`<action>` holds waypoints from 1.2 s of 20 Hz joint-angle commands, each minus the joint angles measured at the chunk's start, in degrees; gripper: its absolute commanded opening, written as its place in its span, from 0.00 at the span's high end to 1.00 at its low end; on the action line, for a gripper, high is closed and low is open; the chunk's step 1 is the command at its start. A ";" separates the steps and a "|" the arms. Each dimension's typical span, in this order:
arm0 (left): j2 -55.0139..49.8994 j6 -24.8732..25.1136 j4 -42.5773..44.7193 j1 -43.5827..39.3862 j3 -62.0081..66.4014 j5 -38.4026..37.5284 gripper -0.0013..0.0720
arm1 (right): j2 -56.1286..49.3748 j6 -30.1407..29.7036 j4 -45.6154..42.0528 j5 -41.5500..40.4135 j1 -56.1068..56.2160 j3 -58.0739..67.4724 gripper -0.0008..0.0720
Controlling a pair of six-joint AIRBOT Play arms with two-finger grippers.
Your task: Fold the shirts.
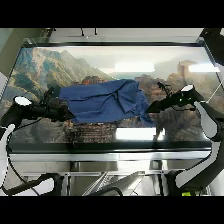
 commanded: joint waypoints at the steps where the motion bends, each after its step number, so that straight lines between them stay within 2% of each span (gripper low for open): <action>1: 0.09 1.55 -0.42 0.04 1.86 -4.70 0.96 | 2.99 0.83 5.07 4.07 -0.07 0.04 0.96; 4: 3.23 4.00 -5.51 0.52 9.81 -12.46 0.96 | 11.98 0.13 12.35 5.68 -1.84 0.46 0.96; 5: 5.14 6.62 -11.17 1.53 13.51 -14.73 0.96 | 15.58 -0.37 17.03 6.03 -3.28 1.05 0.96; 7: 8.87 9.31 -25.79 5.16 21.29 -17.25 0.96 | 24.24 -3.63 32.24 5.73 -7.98 3.41 0.96; 9: 12.31 9.75 -41.33 11.34 30.21 -17.64 0.96 | 32.09 -4.87 47.04 2.08 -13.99 6.71 0.96; 10: 13.77 9.75 -49.16 15.41 34.93 -17.53 0.96 | 36.11 -4.98 51.80 -0.87 -17.84 8.83 0.96; 12: 16.57 9.70 -59.95 23.93 42.73 -16.04 0.96 | 43.06 -5.16 53.44 -6.25 -24.28 12.83 0.96; 13: 18.18 9.55 -61.88 28.92 46.27 -14.60 0.96 | 46.03 -5.14 52.89 -8.15 -26.58 14.29 0.96; 15: 21.46 8.44 -61.44 37.53 50.71 -12.57 0.96 | 51.89 -5.40 52.72 -11.76 -29.86 16.06 0.96; 16: 22.75 8.44 -61.46 40.72 52.15 -12.50 0.96 | 54.16 -7.50 52.68 -13.42 -30.45 16.65 0.96; 18: 23.61 8.90 -60.59 41.77 54.40 -12.48 0.96 | 57.96 -12.46 51.84 -16.96 -30.49 17.29 0.96; 19: 23.12 8.87 -57.51 40.46 55.45 -12.46 0.96 | 59.19 -14.23 48.96 -18.36 -30.58 17.33 0.96; 21: 20.39 8.41 -46.84 34.25 57.90 -12.44 0.96 | 58.99 -12.81 45.11 -17.33 -33.40 17.16 0.96; 24: 13.73 6.21 -30.08 19.39 57.83 -10.03 0.96 | 55.69 -13.97 47.69 -12.33 -37.99 14.78 0.96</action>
